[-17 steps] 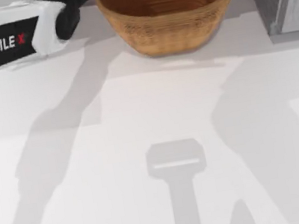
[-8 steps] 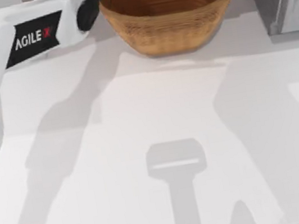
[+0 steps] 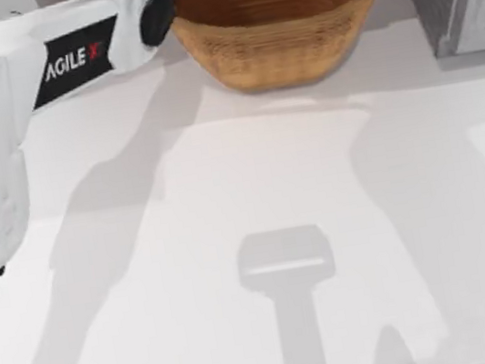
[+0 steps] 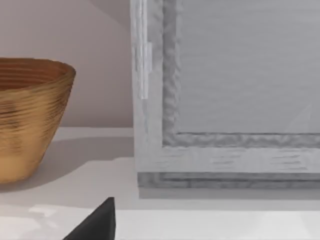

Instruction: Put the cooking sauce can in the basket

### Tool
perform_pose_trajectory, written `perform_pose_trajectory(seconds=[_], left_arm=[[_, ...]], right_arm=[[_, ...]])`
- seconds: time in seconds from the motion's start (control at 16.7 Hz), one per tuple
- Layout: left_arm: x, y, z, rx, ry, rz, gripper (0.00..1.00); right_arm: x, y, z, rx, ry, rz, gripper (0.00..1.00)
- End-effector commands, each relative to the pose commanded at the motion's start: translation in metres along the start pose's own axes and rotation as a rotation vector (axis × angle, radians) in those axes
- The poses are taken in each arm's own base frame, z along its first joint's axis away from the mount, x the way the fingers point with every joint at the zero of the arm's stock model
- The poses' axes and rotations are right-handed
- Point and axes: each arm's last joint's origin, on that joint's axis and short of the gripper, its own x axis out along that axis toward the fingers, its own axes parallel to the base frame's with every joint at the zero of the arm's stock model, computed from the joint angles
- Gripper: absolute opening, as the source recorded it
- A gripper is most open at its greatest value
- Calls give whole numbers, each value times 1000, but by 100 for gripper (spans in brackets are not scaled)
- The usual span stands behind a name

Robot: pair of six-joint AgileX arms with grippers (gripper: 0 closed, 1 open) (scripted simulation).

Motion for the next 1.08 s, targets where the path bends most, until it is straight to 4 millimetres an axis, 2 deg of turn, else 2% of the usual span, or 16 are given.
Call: perform_pose_trajectory(seconds=[0.78,1.08], left_arm=[[0,0,0,0,0,0,98],[0,0,0,0,0,0,100]], right_arm=[[0,0,0,0,0,0,100],[0,0,0,0,0,0,100]])
